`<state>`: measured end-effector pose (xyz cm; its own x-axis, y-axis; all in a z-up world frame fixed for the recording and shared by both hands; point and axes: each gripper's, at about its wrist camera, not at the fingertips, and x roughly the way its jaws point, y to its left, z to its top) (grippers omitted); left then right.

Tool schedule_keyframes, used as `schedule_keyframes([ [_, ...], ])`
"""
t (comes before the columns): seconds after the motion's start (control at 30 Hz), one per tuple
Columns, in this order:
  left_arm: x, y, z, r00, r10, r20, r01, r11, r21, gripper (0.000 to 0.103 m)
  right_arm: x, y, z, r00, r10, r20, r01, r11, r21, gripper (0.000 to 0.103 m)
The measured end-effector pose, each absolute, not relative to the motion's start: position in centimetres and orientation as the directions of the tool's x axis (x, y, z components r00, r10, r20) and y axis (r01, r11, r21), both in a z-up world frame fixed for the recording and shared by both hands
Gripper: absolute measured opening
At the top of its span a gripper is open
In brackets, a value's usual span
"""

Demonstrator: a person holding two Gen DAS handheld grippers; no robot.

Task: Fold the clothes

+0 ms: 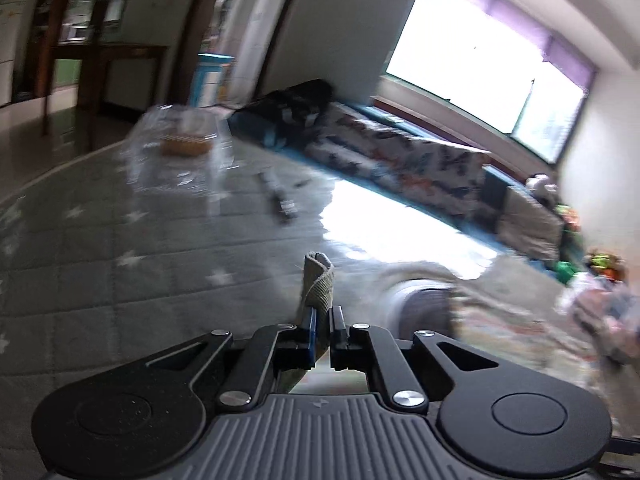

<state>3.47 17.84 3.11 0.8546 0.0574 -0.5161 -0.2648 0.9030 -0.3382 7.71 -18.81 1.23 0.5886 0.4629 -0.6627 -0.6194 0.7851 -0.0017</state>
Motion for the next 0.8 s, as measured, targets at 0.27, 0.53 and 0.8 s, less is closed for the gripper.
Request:
schedule_keyframes([
  [0.27,3.7,10.5,6.8,0.882,-0.176,-0.437,-0.014,0.918,-0.397,0.006,7.9,-21.3,1.8,0.627,0.452,-0.634,-0.566,0.824,0.028,0.048],
  [0.53,4.2,3.5,7.9,0.818,-0.408,-0.404,0.211,0.868,-0.451,0.005,8.3,-25.2,2.5,0.684,0.414,-0.600,-0.471,0.879,0.071,0.047],
  [0.8,4.7,-3.1,4.8,0.695,-0.548,-0.466,0.362,0.826,-0.432,0.006,8.5,-28.6,3.1,0.722,0.384,-0.575,-0.373,0.917,0.143,0.047],
])
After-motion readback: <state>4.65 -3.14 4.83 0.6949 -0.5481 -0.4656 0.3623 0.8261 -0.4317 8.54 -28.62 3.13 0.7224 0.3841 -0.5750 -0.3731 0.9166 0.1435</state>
